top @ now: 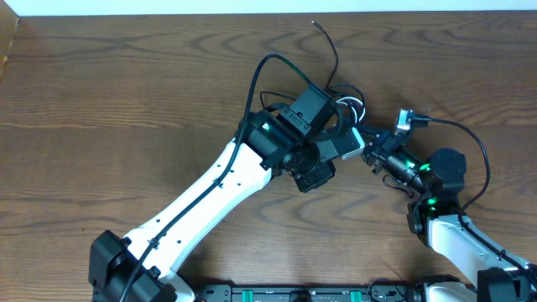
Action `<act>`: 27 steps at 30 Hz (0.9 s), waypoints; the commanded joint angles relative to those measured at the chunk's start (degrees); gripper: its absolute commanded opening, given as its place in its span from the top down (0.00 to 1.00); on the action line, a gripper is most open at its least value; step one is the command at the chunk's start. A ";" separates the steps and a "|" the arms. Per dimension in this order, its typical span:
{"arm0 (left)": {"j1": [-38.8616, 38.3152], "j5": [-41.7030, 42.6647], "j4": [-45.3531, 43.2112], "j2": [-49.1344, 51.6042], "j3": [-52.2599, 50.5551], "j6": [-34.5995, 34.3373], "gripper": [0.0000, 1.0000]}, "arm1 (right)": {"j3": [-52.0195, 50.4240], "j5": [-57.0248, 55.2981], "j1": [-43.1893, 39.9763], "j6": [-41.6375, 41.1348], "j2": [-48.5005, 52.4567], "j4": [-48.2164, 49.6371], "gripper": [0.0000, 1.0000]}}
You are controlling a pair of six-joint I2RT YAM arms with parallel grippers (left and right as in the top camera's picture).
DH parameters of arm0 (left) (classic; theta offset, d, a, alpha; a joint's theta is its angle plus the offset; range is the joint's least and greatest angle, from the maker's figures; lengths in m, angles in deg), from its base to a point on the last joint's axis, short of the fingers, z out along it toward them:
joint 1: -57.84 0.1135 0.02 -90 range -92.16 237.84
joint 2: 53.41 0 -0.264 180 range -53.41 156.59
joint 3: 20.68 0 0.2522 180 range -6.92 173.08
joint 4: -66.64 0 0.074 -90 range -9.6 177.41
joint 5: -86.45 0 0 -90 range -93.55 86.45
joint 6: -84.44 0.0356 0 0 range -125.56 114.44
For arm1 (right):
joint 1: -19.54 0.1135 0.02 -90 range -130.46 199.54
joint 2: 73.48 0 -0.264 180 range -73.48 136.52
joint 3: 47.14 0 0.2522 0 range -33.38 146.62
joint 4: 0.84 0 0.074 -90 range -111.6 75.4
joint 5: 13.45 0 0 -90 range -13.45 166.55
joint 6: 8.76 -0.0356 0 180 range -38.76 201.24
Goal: Untangle cables
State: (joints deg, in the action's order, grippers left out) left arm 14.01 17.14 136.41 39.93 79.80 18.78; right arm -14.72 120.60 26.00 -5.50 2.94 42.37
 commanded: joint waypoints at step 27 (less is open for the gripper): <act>-0.02 -7.21 -7.06 0.85 -0.26 1.11 0.69 | 0.33 7.76 0.35 -7.61 -0.83 6.75 0.99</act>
State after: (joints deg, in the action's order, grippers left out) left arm 14.01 11.17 129.42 39.93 79.80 19.17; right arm -14.72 127.16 26.00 -12.30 2.94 48.44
